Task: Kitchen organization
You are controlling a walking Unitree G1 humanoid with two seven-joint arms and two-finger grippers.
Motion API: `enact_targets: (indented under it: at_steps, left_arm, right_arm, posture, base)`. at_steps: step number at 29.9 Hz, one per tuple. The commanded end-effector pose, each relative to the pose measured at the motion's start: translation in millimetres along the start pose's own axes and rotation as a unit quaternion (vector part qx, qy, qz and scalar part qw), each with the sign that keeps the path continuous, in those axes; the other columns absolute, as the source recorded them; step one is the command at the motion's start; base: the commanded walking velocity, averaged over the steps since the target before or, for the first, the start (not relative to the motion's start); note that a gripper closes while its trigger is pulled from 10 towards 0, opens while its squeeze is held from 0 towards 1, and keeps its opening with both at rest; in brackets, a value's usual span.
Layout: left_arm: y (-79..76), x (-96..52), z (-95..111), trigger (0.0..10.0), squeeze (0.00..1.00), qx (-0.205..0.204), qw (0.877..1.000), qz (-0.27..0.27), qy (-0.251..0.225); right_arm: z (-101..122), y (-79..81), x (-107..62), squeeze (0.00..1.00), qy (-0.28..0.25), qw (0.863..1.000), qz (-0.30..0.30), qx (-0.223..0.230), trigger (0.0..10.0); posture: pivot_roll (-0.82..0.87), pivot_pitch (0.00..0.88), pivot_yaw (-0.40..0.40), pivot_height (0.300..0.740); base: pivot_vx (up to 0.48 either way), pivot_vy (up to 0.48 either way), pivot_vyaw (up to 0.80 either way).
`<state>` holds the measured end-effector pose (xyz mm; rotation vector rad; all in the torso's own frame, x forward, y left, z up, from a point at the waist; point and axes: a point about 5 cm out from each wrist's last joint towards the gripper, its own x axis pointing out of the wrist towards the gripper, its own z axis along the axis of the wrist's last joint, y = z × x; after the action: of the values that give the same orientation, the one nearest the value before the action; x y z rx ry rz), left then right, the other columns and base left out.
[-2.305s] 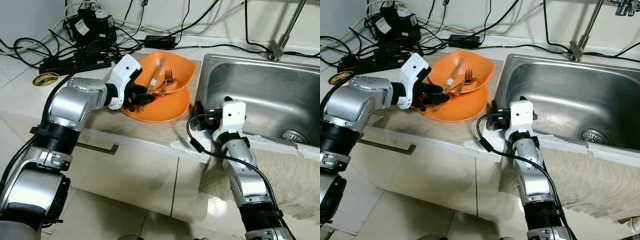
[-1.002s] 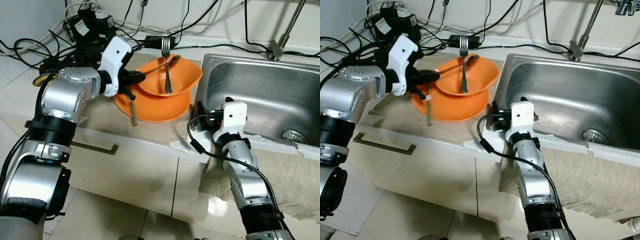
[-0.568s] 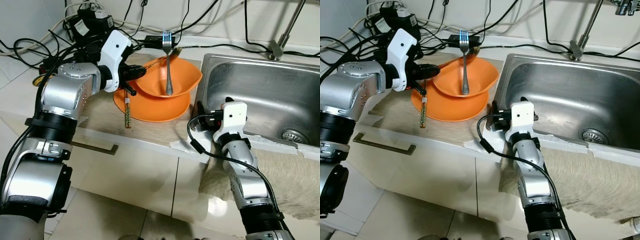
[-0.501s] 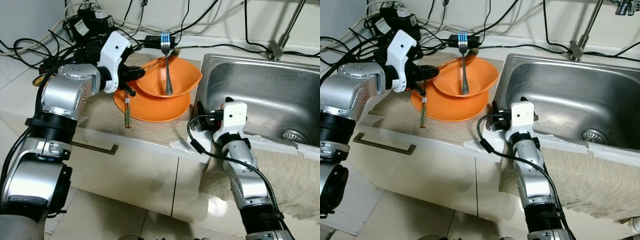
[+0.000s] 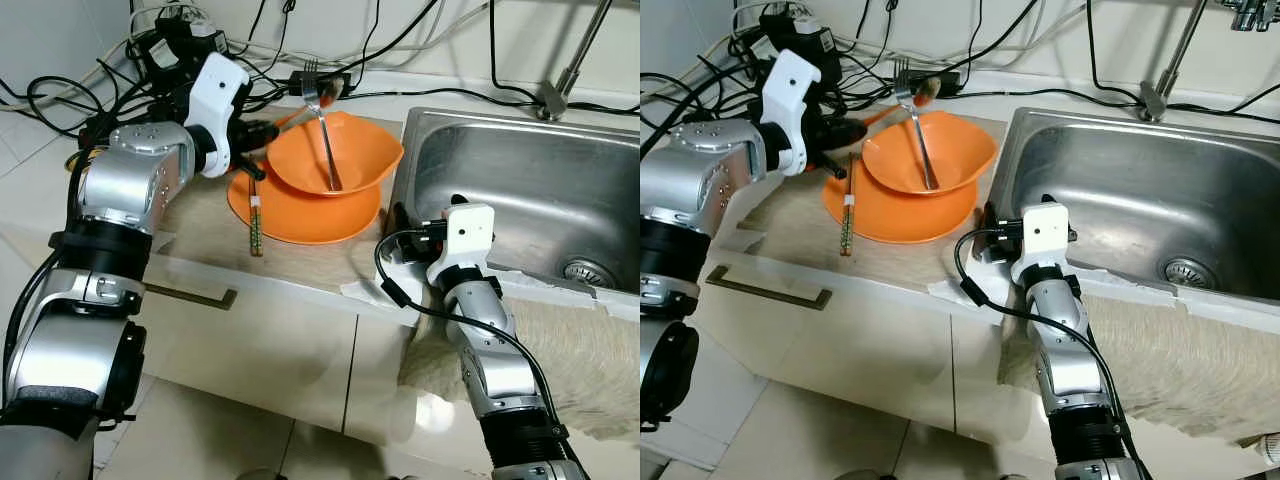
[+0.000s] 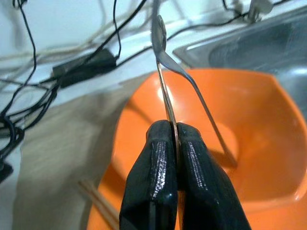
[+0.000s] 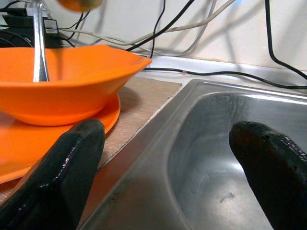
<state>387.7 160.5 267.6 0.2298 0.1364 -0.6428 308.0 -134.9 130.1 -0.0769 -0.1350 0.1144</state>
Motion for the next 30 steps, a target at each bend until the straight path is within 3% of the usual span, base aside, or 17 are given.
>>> enact_targets:
  at_steps: [1, 17, 26, 30]
  left_arm:
    - [0.0, -1.1, 10.2, 0.0, 0.00, 0.004, 1.000, 0.000, -0.020]
    - [-1.3, 2.3, 13.6, 0.0, 0.00, 0.029, 0.999, 0.005, -0.034]
    - [-1.2, 2.2, 16.4, 0.0, 0.00, -0.015, 0.998, 0.011, -0.060]
    - [-12.8, 4.7, 15.9, 0.0, 0.00, -0.056, 0.994, -0.008, -0.090]
  right_arm:
    - [-16.7, 1.0, -4.7, 0.00, 0.042, 0.999, -0.002, 0.009, 10.0]
    - [-17.3, 1.0, -4.8, 0.00, 0.043, 0.999, -0.003, 0.010, 10.0]
    - [-14.0, 0.9, -2.6, 0.00, 0.039, 0.999, -0.007, 0.012, 10.0]
    - [-1.3, -0.2, 5.2, 0.00, 0.022, 0.999, -0.011, 0.021, 10.0]
  posture:
    - [0.04, 0.000, 0.074, 0.740]
    - [0.04, 0.000, 0.078, 0.740]
    - [0.04, 0.000, 0.080, 0.740]
    - [0.05, 0.000, 0.070, 0.740]
  base:
    - [0.000, 0.000, 0.00]
    - [0.000, 0.000, 0.00]
    - [0.000, 0.000, 0.00]
    - [0.000, 0.000, 0.00]
